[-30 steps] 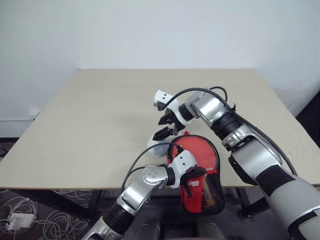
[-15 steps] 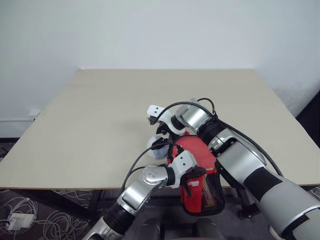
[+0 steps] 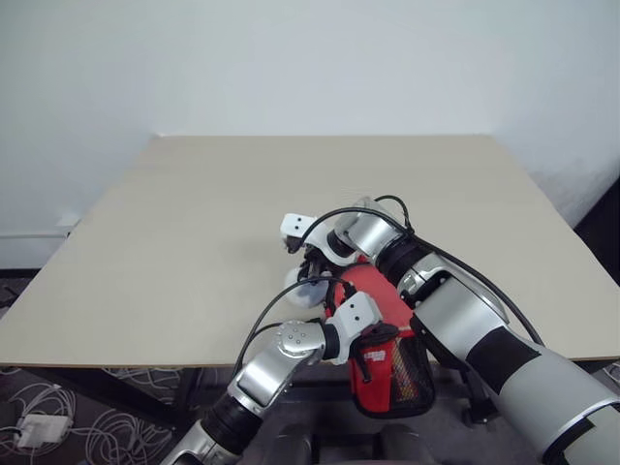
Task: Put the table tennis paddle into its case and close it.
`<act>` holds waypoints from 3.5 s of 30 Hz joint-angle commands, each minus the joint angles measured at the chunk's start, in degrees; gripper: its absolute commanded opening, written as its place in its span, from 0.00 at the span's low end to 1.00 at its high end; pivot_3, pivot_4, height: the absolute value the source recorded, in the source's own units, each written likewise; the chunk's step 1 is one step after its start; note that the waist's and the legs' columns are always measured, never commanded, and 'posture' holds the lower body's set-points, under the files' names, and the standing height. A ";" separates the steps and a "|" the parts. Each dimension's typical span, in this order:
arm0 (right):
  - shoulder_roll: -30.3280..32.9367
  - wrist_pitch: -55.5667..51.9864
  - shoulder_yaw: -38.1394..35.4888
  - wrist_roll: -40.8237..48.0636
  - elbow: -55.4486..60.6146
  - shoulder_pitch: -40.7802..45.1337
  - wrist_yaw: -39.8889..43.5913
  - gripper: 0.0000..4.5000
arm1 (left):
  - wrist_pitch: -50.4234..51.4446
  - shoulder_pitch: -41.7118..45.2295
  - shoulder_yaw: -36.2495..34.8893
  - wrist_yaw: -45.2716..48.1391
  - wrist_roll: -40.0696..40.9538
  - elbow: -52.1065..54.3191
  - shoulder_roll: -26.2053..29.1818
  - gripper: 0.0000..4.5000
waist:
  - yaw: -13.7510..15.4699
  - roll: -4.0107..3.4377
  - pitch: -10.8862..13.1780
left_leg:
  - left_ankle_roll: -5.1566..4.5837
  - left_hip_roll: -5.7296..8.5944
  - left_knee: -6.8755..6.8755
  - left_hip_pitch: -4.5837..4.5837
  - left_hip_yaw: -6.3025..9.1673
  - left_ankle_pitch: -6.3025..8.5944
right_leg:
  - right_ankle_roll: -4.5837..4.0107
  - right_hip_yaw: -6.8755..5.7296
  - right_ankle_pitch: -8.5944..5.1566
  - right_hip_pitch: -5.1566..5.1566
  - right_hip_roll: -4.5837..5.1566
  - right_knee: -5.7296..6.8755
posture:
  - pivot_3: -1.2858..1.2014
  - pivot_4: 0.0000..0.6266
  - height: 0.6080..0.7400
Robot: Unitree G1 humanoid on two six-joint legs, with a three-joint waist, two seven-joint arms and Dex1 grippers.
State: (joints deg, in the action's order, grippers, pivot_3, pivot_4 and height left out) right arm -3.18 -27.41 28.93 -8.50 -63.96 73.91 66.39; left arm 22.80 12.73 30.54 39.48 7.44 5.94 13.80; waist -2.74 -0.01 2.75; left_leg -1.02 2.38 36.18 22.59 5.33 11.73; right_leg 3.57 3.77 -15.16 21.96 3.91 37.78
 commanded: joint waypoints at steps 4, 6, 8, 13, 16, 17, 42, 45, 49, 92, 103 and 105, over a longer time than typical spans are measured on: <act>-0.82 3.89 -8.53 1.51 -3.91 3.98 -12.07 0.00 | 0.75 0.07 0.35 0.32 -1.62 -1.97 0.45 0.00 | 0.00 0.00 0.00 | 0.02 0.00 -0.01 0.00 0.02 -0.01 | -0.01 0.00 0.00 0.00 -0.01 0.01 | 0.52 0.00 0.96; -1.19 5.34 -10.65 1.56 -5.16 4.52 -16.32 0.00 | 0.64 0.26 0.22 0.43 -1.62 -2.30 0.44 0.00 | -0.01 0.00 0.00 | 0.02 0.00 -0.01 0.00 0.01 -0.01 | -0.01 0.01 0.00 0.01 -0.01 0.01 | 0.52 0.00 0.96; -1.52 6.94 -12.50 1.45 -6.32 4.73 -20.90 0.00 | 0.55 0.47 0.10 0.53 -1.65 -2.56 0.43 0.00 | -0.02 -0.01 -0.01 | 0.02 0.00 -0.02 0.00 0.01 -0.02 | -0.01 0.02 0.01 0.01 -0.01 0.01 | 0.52 0.00 0.96; -2.12 8.71 -15.44 0.90 -8.06 4.68 -27.53 0.00 | 0.26 0.70 0.00 0.63 -1.71 -2.98 0.44 0.00 | -0.07 -0.01 0.00 | 0.02 0.00 -0.02 0.00 -0.01 -0.03 | -0.02 0.04 0.01 0.02 -0.01 0.02 | 0.52 0.00 0.96; -1.87 9.67 -15.37 -0.64 -8.86 4.22 -31.37 0.00 | 0.21 0.88 -0.05 0.68 -1.68 -3.22 0.37 0.00 | -0.29 -0.01 -0.01 | 0.02 0.00 -0.02 0.00 0.00 -0.03 | -0.02 0.03 0.01 0.01 -0.02 0.02 | 0.52 0.00 0.96; -1.66 9.96 -15.18 -1.21 -9.11 4.04 -32.80 0.00 | 0.19 0.93 -0.08 0.69 -1.67 -3.32 0.33 0.00 | -0.31 -0.01 -0.01 | 0.03 0.00 -0.02 0.00 0.00 -0.04 | -0.02 0.03 0.01 0.01 -0.02 0.02 | 0.52 0.00 0.96; 10.27 11.76 -12.62 -7.34 -8.97 -0.59 -38.19 0.00 | -0.61 2.31 -1.12 0.83 -1.49 -6.79 -1.35 0.00 | -0.35 -0.09 -0.03 | 0.03 0.00 -0.03 -0.06 -0.02 -0.06 | -0.03 0.05 0.01 -0.20 -0.05 0.01 | 0.52 0.00 0.96; 11.22 11.97 -12.78 -7.61 -8.61 -1.45 -37.69 0.00 | -0.58 2.64 -1.13 0.87 -1.53 -7.10 -1.54 0.00 | -0.35 -0.10 -0.03 | 0.03 0.01 -0.02 -0.09 -0.02 -0.06 | -0.03 0.05 0.01 -0.27 -0.04 0.00 | 0.52 0.00 0.96; 14.44 11.99 -12.89 -8.02 -8.20 -3.02 -37.78 0.00 | -0.69 2.79 -1.12 0.89 -1.67 -7.34 -1.76 0.00 | -0.25 -0.11 -0.04 | 0.03 0.04 0.01 -0.10 -0.02 -0.06 | -0.02 -0.02 0.01 -0.33 -0.02 -0.02 | 0.52 0.00 0.96; 37.88 -24.32 -20.36 1.39 41.51 -27.92 -26.37 0.36 | -2.65 4.65 -1.05 3.33 -1.81 -11.22 -2.26 0.00 | 0.10 -0.23 -0.08 | -0.01 0.08 0.21 -0.03 -0.10 -0.05 | 0.01 -0.21 -0.01 -0.54 0.07 -0.13 | 0.52 0.00 0.96; 41.56 -16.80 -12.30 0.59 27.22 -9.84 -14.72 0.75 | -3.21 4.87 -1.46 3.24 -2.11 -11.92 -2.39 0.00 | 0.02 -0.37 -0.09 | -0.02 0.00 0.26 -0.07 -0.26 -0.04 | 0.23 -0.15 -0.15 -0.51 0.05 -0.15 | 0.52 0.00 0.96; 39.59 -12.09 -11.33 -0.45 20.42 -7.17 -15.77 0.75 | -3.31 4.97 -1.43 3.14 -2.22 -12.07 -2.53 0.00 | 0.02 -0.28 -0.13 | -0.02 0.00 0.26 -0.07 -0.22 -0.03 | 0.19 -0.18 -0.13 -0.53 0.04 -0.16 | 0.52 0.00 0.96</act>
State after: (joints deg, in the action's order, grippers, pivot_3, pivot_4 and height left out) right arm 37.32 -43.37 17.02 -7.70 -39.23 65.83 51.53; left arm 18.89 17.72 29.03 43.08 7.22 -4.20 10.87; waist -2.72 -0.29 2.62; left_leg -1.04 2.38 36.44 22.51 5.11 11.71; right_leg 3.68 3.60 -15.23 21.41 3.96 37.61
